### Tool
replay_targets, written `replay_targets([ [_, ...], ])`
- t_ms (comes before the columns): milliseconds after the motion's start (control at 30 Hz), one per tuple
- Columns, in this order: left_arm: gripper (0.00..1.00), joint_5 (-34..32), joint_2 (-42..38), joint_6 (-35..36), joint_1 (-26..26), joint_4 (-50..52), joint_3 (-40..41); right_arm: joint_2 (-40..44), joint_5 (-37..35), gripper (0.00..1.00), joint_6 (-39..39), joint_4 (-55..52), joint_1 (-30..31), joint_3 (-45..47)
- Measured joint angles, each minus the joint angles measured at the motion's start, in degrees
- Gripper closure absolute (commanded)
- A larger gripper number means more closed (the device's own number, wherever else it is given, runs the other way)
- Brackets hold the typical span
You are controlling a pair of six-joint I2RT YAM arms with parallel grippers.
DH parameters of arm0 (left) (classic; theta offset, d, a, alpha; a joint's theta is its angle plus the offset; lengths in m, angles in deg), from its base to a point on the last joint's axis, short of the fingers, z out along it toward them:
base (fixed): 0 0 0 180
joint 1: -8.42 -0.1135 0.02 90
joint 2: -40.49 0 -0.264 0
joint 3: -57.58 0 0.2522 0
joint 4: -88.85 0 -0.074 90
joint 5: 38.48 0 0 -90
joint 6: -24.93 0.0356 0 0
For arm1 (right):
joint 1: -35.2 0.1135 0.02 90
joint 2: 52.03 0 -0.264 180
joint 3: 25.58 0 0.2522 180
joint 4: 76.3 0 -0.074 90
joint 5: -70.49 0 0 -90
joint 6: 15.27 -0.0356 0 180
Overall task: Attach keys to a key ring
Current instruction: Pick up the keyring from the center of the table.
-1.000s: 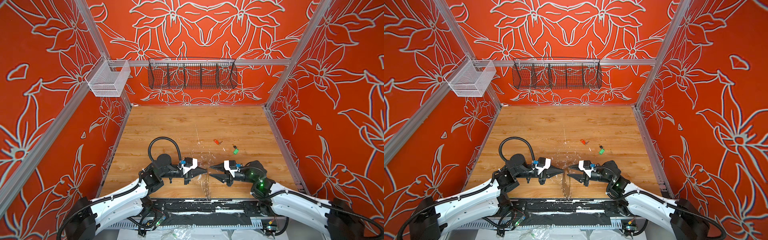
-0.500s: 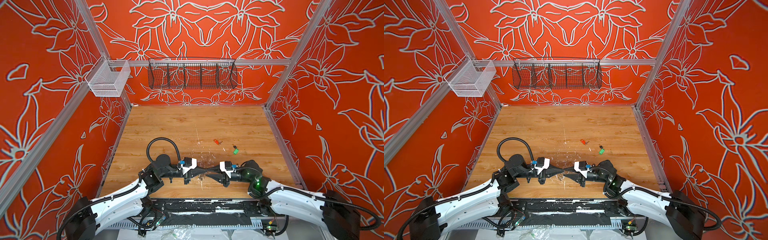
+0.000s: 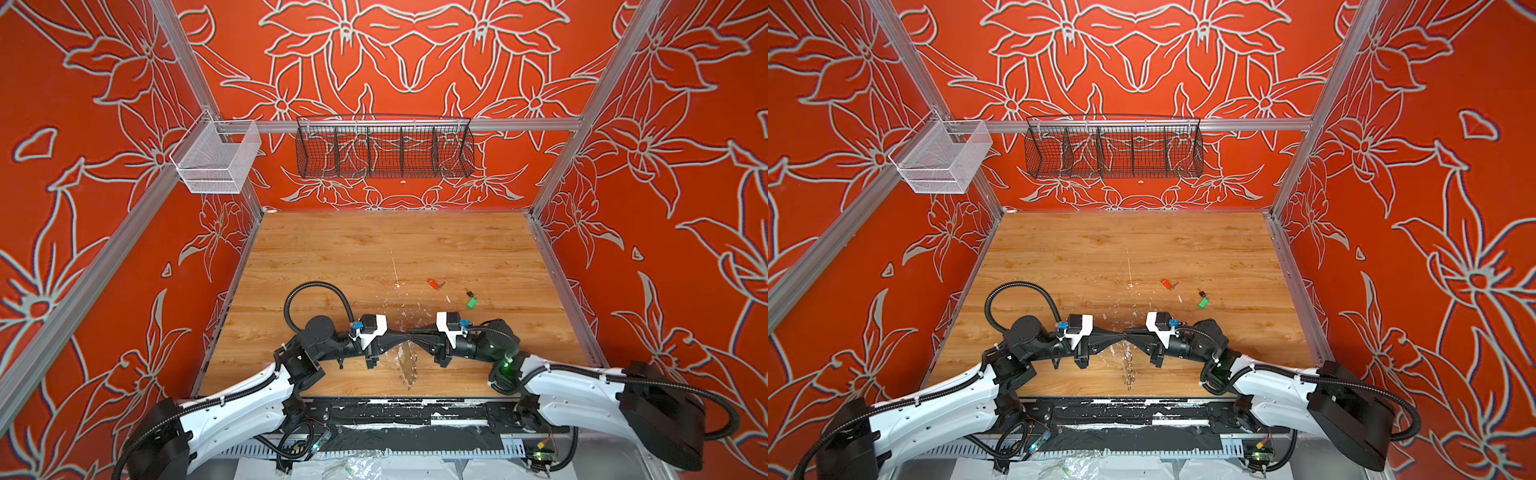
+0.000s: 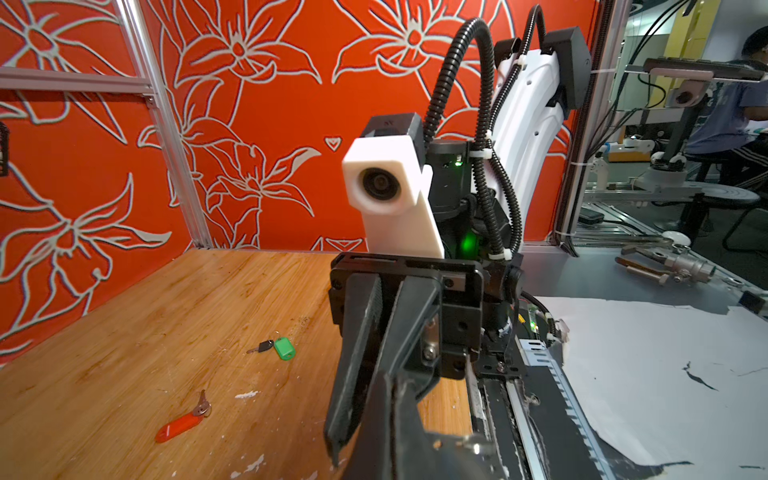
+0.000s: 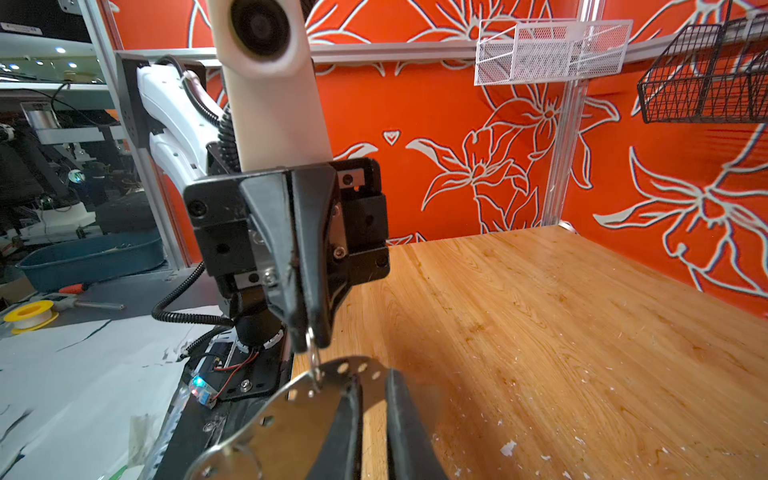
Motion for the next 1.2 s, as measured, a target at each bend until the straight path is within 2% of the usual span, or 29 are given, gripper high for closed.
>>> replay_targets([
  [367, 1.0, -2.78, -1.86, -1.57, 0.35, -1.95, 1.46, -1.62, 0.44, 0.78, -0.11, 1.55, 0.52, -0.87],
  [800, 1.0, -4.85, -2.45, -1.53, 0.35, -2.19, 2.1, -1.95, 3.72, 0.8, 1.62, 1.38, 1.27, -1.25],
  [1200, 1.0, -3.13, -1.14, -1.09, 0.33, -2.49, 2.1, -2.93, 2.56, 0.98, 1.03, 1.44, 1.27, -1.55],
])
